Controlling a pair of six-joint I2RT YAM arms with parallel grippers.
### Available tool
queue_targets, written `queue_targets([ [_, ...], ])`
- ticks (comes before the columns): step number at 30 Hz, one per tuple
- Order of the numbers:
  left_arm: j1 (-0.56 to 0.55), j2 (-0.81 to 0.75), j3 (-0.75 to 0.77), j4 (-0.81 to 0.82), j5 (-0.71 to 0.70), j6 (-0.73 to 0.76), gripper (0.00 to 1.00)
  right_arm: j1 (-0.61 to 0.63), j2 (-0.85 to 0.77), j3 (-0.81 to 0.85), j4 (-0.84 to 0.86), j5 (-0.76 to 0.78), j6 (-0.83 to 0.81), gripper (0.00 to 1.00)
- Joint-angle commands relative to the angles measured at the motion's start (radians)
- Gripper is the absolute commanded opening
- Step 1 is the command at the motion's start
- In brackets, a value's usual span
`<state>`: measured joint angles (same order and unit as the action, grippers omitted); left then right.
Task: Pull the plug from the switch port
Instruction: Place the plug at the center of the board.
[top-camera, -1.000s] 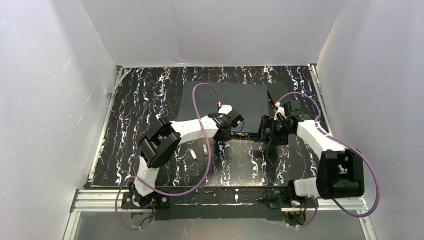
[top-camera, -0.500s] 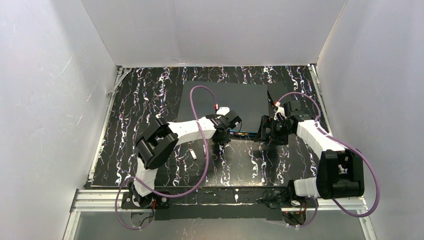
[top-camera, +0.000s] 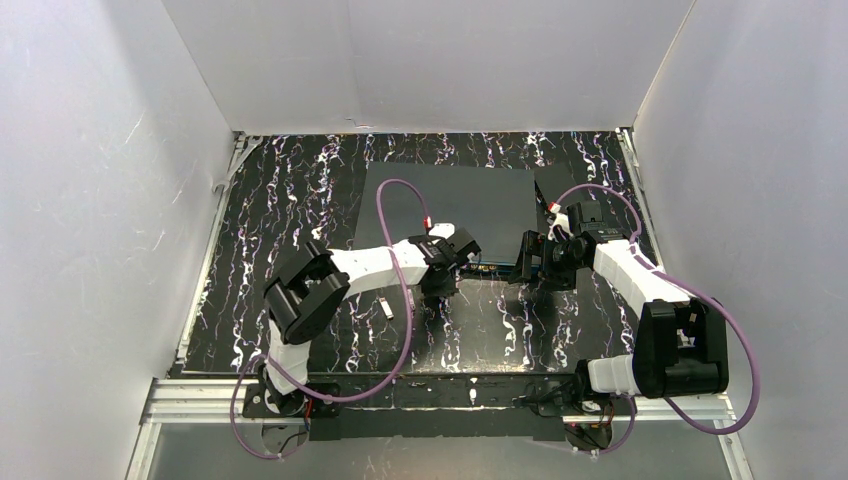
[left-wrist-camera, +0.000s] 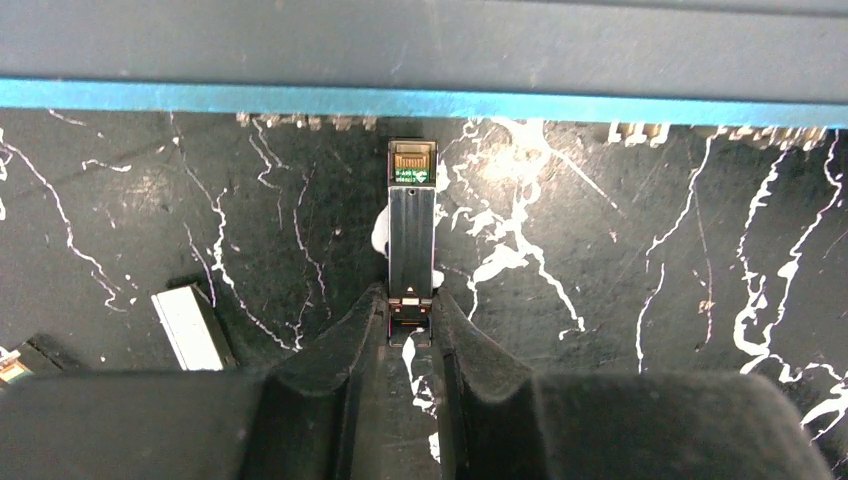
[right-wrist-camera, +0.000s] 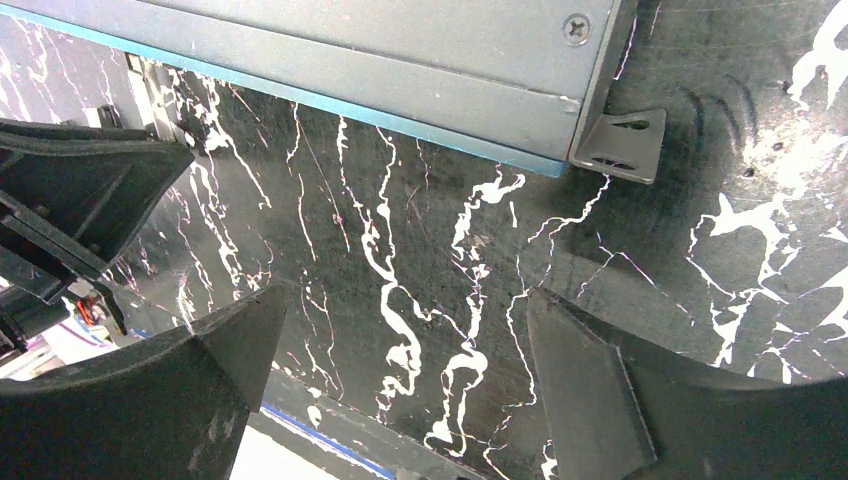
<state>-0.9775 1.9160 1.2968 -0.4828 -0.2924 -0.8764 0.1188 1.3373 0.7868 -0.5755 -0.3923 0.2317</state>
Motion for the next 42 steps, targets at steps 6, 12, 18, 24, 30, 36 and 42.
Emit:
queue_targets([
  [6,-0.005,-0.122,-0.046,-0.073,-0.011,-0.07,0.0,-0.003,0.016,-0.015,0.017,-0.008,-0.009,1.0],
  [12,-0.005,-0.125,-0.046,-0.129,-0.028,-0.112,0.0,-0.004,0.017,-0.015,0.021,-0.01,-0.007,1.0],
  [18,-0.005,-0.13,-0.048,-0.178,-0.049,-0.159,0.0,-0.004,0.017,-0.017,0.022,-0.01,-0.007,1.0],
  [24,-0.001,-0.129,-0.051,-0.217,-0.061,-0.204,0.0,-0.004,0.019,-0.019,0.025,-0.013,-0.007,1.0],
  [30,0.0,-0.108,-0.034,-0.227,-0.043,-0.201,0.0,-0.004,0.016,-0.019,0.023,-0.014,-0.008,1.0],
  [36,0.0,-0.097,-0.018,-0.247,-0.042,-0.205,0.06,-0.004,0.012,-0.019,0.022,-0.013,-0.008,1.0],
  [42,0.0,-0.099,-0.017,-0.253,-0.045,-0.208,0.24,-0.004,0.015,-0.017,0.022,-0.015,-0.008,1.0],
])
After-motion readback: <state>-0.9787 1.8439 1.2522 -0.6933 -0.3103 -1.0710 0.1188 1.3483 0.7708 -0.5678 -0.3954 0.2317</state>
